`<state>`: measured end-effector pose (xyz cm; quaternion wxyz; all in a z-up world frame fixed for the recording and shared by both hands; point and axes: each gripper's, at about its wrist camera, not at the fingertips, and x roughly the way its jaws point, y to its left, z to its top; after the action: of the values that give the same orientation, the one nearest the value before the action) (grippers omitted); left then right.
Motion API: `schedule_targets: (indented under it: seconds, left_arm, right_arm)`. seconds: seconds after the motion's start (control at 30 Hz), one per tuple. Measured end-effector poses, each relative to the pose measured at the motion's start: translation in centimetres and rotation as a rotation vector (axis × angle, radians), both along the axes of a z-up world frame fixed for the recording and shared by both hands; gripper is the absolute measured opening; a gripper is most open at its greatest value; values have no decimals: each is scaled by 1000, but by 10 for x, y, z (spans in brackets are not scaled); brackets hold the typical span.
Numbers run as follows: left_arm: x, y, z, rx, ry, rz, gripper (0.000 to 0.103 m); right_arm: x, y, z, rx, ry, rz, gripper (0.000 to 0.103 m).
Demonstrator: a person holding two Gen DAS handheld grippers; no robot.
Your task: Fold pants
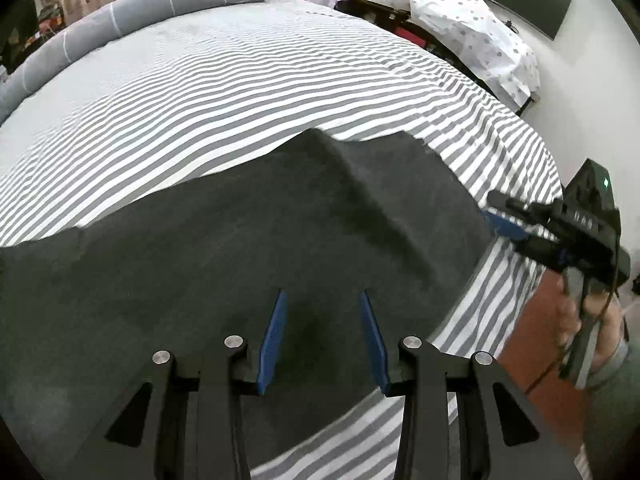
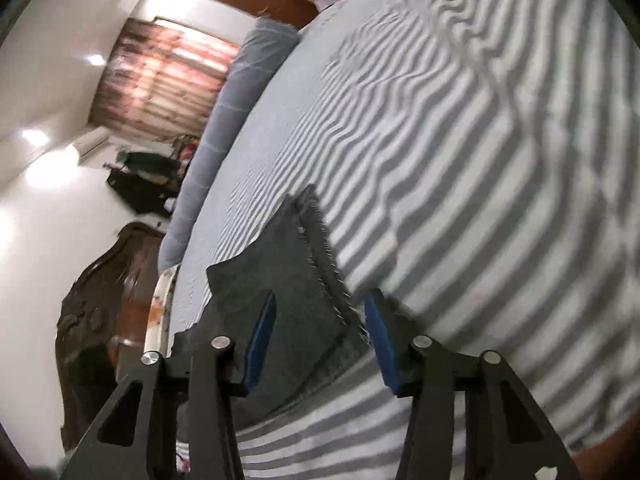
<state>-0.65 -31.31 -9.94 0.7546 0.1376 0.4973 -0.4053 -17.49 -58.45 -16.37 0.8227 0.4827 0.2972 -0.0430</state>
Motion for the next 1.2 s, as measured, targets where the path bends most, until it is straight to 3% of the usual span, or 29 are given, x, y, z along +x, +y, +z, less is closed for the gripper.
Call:
schedule_targets:
  seconds: [0.2, 0.3, 0.5, 0.73, 1.0, 1.2]
  left_arm:
    - [1, -22, -15, 0, 39, 10, 39]
    - [-2, -29, -19, 9, 11, -2, 39]
    - [6, -31, -24, -6, 36, 12, 39]
    - [14, -18, -17, -42, 110, 38, 40]
    - [28, 86, 3, -66, 71, 147, 40]
    - [49, 196, 10, -81, 61, 319, 40]
  right_arm:
    - [21, -2, 0, 18, -44, 140, 36]
    - [22, 7, -1, 27, -45, 214, 22]
    - [20, 12, 1, 52, -18, 165, 8]
    - [13, 17, 36, 93, -49, 124, 6]
    - [47, 81, 88, 118, -108, 236, 6]
    - [107, 172, 113, 107, -113, 391, 6]
